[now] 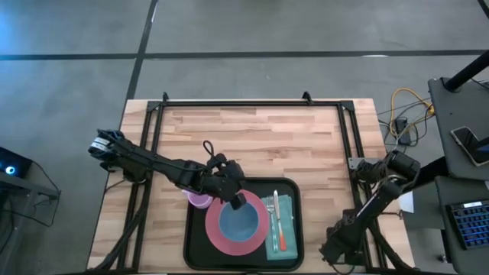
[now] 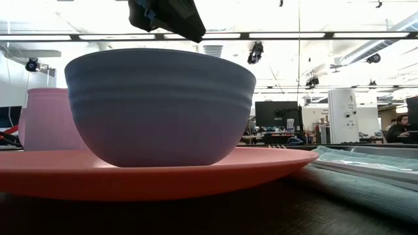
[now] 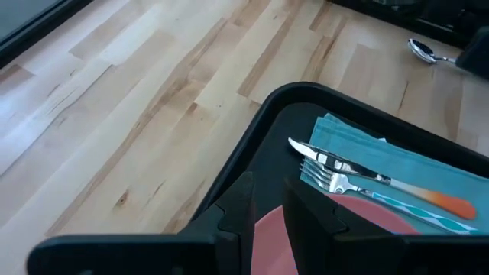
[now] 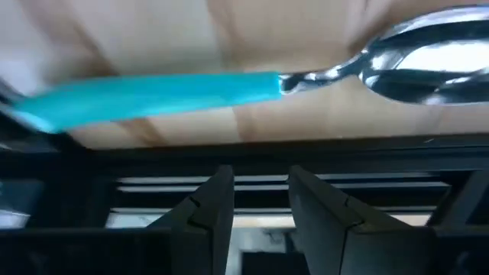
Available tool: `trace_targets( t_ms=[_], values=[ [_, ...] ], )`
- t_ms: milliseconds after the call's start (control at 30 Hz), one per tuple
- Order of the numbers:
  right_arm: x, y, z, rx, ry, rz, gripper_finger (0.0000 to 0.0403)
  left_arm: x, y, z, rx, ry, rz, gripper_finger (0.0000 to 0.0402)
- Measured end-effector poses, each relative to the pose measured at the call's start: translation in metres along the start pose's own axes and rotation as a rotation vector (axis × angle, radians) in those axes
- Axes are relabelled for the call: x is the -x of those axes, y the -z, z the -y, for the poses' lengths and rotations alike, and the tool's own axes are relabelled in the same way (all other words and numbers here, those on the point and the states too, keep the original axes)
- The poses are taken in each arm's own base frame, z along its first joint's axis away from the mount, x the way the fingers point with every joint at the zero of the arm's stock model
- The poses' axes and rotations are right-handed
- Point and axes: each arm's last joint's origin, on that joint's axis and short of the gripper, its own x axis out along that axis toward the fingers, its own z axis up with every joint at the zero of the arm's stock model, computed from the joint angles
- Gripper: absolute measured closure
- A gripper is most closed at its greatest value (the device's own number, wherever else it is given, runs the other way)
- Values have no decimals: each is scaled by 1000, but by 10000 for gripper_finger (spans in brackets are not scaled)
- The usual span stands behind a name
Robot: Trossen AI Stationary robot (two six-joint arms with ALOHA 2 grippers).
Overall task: Set up tray
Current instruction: Put the spoon on top of the napkin
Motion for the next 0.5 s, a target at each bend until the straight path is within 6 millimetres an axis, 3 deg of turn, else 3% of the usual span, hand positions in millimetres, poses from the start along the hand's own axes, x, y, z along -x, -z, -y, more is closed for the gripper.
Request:
trace_targets(
  t_ms=[233,500],
  values=[
    [-17,-8,6,96,28,-65,292,0,0,0,44,0,0,352],
    [-11,-18,-13,258,-104,47,294,0,0,0,68,0,0,352]
  ],
)
